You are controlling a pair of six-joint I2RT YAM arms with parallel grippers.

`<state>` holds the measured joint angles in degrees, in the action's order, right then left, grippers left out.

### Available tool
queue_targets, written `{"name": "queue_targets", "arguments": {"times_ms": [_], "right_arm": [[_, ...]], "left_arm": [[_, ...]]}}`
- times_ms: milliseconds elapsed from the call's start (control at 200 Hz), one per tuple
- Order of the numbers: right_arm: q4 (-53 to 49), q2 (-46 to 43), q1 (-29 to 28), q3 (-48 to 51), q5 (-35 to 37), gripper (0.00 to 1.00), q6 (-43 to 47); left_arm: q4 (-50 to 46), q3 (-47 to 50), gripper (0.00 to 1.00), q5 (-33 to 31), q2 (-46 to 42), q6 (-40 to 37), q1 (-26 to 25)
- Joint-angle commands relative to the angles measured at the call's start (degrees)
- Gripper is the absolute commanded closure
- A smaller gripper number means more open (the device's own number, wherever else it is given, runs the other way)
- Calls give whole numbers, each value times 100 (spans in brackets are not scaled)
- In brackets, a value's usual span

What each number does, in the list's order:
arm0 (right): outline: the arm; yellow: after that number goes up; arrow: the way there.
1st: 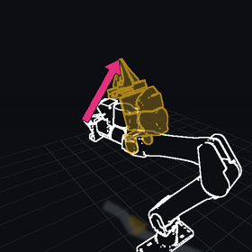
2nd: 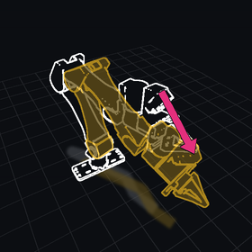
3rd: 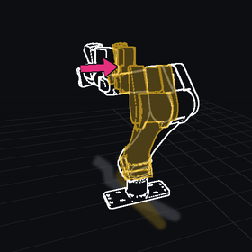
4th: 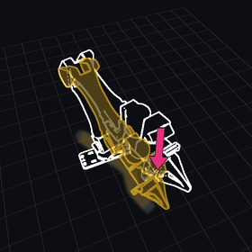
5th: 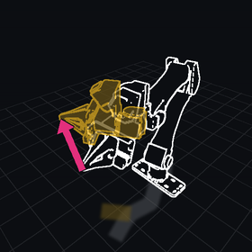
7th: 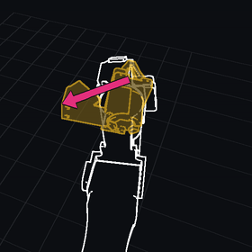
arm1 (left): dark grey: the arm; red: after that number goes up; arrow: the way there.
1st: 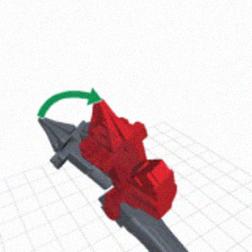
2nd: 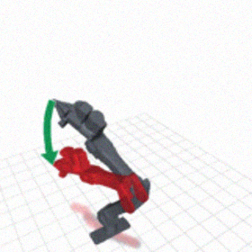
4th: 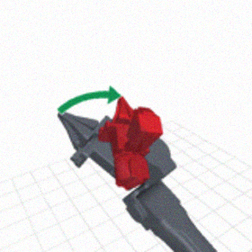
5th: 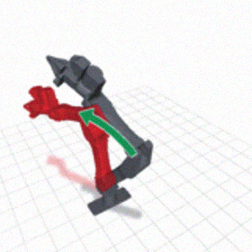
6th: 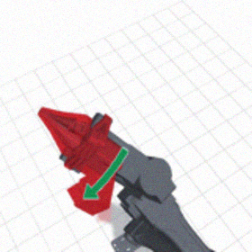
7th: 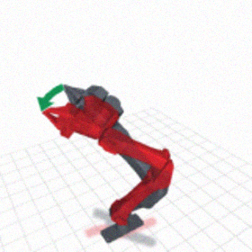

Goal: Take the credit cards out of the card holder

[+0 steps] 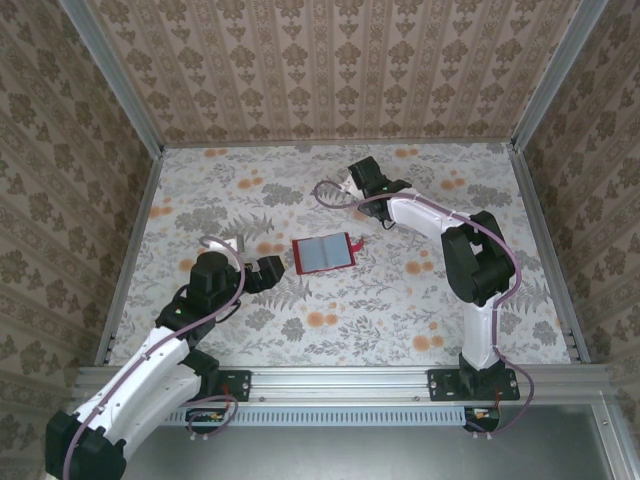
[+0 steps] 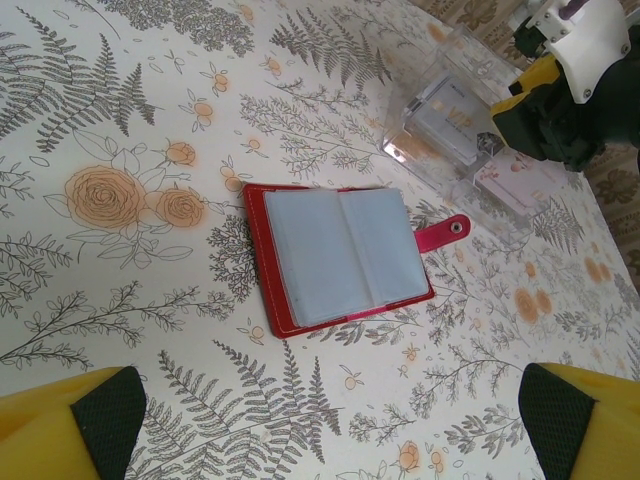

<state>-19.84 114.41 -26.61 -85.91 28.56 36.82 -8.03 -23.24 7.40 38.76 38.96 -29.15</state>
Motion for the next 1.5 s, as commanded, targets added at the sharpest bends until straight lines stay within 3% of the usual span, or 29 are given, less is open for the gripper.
{"name": "queue_targets", "arguments": {"times_ms": [0,285,580,750,905,935,1045,1155,1290,1345,1400,1495], "right_arm": [[-56,5,33,-142,70,67,-255],[65,-709,33,185,-228,65,-1036],[555,-2506,100,1327,-1175,53,-2822],[1233,-3967,224,2490,-1735,37,-3798],[1689,-5100,277,3539,-1784,13,-4278],[1733,-5271,279,3716,-1703,4,-4327],[2089,-5879,327,4430,-1456,0,-4352],[2825,-6411,367,5250,-1128,0,-4200],[3508,-6823,382,5888,-780,0,-3785],[3476,-6838,406,5945,-490,0,-3691],[3459,-6774,426,6022,-68,0,-3619],[3918,-6676,541,6400,247,0,-3570]], "left_arm": [[-67,56,0,-55,-52,-33,49],[-111,-9,0,-28,60,-49,49],[-207,-212,0,-76,248,-58,48],[-305,-381,0,-298,423,-71,45],[-357,-583,0,-540,723,-169,34],[-382,-650,0,-562,808,-177,32],[-530,-989,0,-754,1218,-260,-10],[-1129,-1657,0,-1356,1826,-390,-90],[-1827,-2429,0,-3000,2514,-608,-144],[-1716,-2494,0,-3643,2688,-814,-129],[-1290,-2428,0,-3907,2739,-1398,-105],[-897,-2316,0,-4584,2728,-1739,33]]}}
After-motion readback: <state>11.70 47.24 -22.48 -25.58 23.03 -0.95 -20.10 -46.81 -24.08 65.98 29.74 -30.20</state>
